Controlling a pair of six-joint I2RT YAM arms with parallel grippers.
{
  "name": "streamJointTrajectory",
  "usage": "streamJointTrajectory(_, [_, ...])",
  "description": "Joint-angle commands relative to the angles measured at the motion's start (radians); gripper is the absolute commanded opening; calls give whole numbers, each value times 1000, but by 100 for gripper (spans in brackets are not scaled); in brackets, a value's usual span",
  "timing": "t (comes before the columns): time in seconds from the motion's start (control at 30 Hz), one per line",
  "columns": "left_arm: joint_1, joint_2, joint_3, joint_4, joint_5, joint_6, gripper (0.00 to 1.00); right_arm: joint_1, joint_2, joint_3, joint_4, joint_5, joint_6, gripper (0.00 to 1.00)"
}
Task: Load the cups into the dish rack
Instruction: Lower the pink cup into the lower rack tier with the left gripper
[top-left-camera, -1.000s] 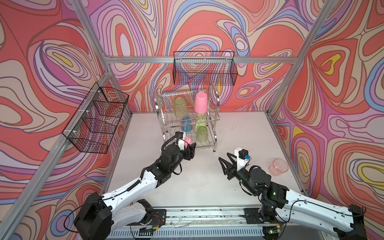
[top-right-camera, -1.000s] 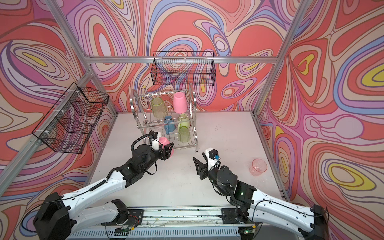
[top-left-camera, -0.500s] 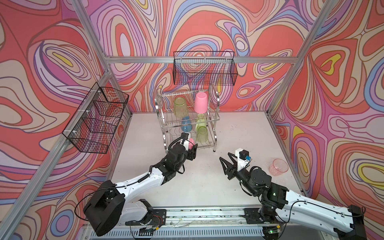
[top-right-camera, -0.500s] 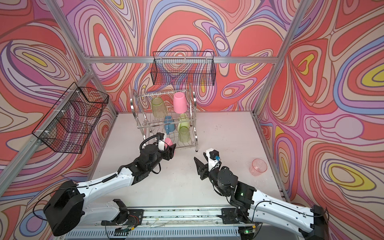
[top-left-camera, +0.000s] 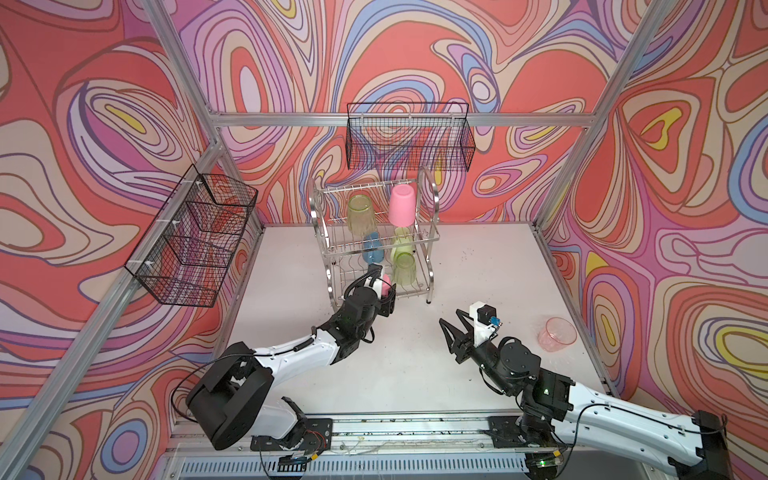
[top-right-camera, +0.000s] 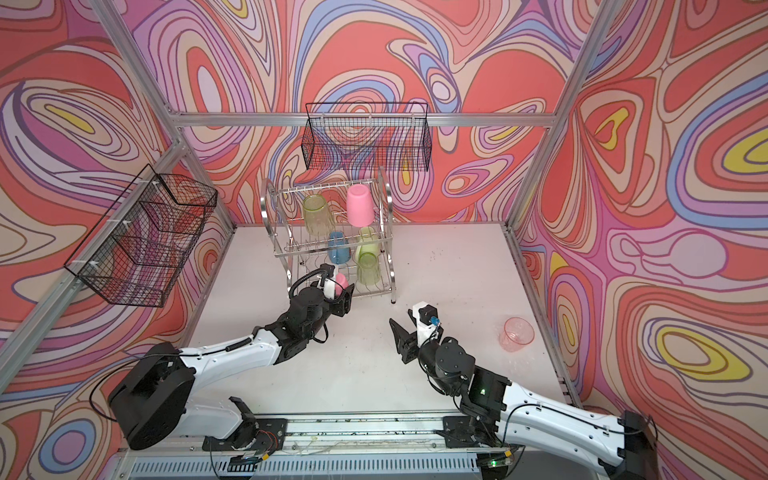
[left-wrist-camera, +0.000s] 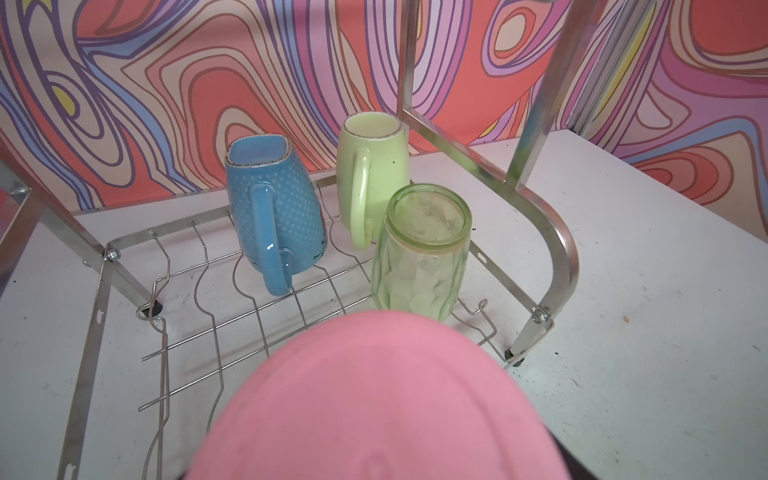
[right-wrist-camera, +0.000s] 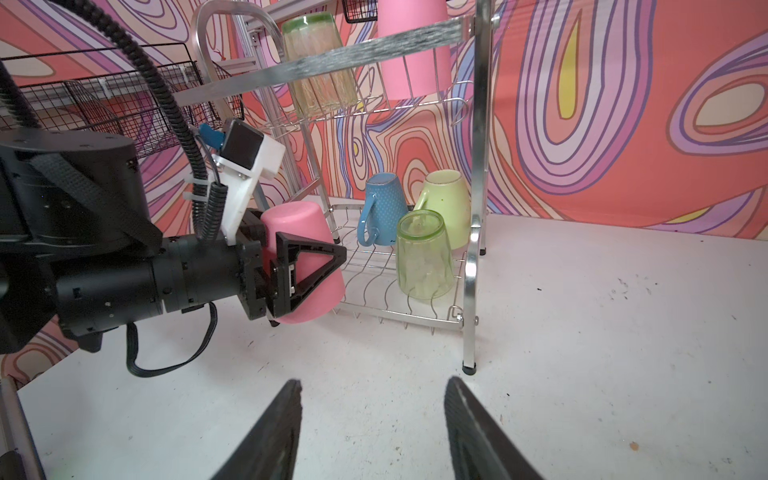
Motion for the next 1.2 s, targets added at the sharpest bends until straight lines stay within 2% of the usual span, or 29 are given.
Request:
streamJointTrajectory(0.0, [-2,27,40,81,-37,34,62,-2,-6,-21,30,1,-15,57])
streamJointTrajectory(1.17, [119,298,144,284,12,20,63,-13,108,-46,107,0,-29,57])
